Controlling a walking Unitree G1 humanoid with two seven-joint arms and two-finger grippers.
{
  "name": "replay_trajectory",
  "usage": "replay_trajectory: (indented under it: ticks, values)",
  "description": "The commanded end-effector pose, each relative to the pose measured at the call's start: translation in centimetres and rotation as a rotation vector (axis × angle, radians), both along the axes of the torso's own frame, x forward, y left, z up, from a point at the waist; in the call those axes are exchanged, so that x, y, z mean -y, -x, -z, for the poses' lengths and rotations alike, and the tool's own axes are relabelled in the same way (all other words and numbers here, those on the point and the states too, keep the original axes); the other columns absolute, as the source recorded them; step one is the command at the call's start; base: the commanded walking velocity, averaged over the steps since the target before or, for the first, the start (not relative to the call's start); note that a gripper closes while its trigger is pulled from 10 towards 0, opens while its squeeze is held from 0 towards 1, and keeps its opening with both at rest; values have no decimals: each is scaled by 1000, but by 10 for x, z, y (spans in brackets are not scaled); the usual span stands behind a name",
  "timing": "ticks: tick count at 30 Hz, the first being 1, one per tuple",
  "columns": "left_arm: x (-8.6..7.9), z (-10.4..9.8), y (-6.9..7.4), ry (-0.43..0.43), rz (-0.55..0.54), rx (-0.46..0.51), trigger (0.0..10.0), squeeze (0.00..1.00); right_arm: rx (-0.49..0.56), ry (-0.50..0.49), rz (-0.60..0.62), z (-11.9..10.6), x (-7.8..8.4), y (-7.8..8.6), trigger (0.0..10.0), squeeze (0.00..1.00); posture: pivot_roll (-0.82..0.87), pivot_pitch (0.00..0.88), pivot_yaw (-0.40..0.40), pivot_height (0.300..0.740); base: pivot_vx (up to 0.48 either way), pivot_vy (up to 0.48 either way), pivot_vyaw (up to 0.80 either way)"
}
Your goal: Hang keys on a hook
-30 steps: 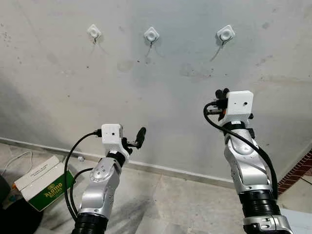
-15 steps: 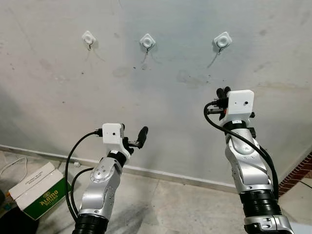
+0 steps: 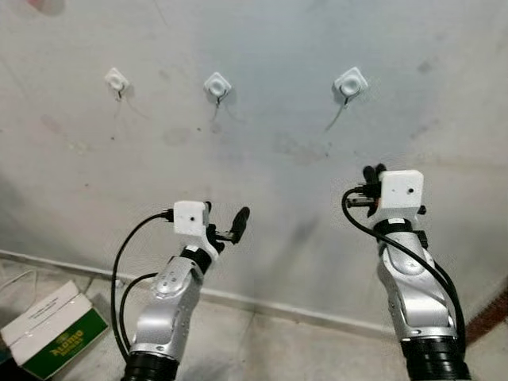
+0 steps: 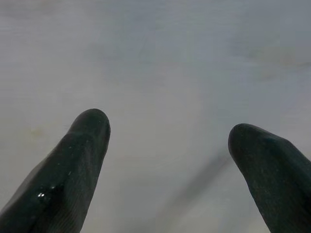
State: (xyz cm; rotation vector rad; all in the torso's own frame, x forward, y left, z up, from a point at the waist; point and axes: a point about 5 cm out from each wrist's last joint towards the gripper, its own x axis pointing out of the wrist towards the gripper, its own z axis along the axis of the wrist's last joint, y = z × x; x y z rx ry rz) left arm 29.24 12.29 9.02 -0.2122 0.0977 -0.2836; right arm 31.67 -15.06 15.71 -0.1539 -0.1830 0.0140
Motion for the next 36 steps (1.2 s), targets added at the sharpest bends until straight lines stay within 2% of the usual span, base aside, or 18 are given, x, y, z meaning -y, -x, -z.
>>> replay_trajectory:
  ticks: [1, 7, 14, 22, 26, 30, 36]
  values:
    - [4, -3, -1, 4, 9, 3, 10000, 0, 3, 10, 7, -1, 5, 2, 10000, 0, -58, 0, 92, 740, 292, 0, 0]
    - [3, 1, 5, -3, 9, -17, 10000, 0, -27, 14, -2, 7, 4, 14, 10000, 0, -58, 0, 93, 740, 0, 0, 0]
    - [-6, 3, 16, -51, -6, -17, 10000, 0, -63, 20, -5, 17, 5, 28, 10000, 0, -57, 0, 98, 740, 0, 0, 0]
    - [-20, 7, 36, -118, -52, -12, 10000, 0, -102, 24, -23, 25, 3, 43, 10000, 0, -55, 0, 97, 740, 0, 0, 0]
    - [-21, 7, 39, -123, -52, -16, 10000, 0, -102, 16, -35, 23, 0, 41, 10000, 0, -52, 0, 95, 740, 0, 0, 0]
    - [-19, 2, 37, -141, -35, 3, 10000, 0, -42, -1, -65, 4, -8, 27, 10000, 0, -47, 0, 102, 740, 0, 0, 0]
    - [-18, -1, 38, -152, -34, 11, 10000, 0, 18, -24, -96, -14, -15, 16, 10000, 0, -40, 0, 104, 740, 0, 0, 0]
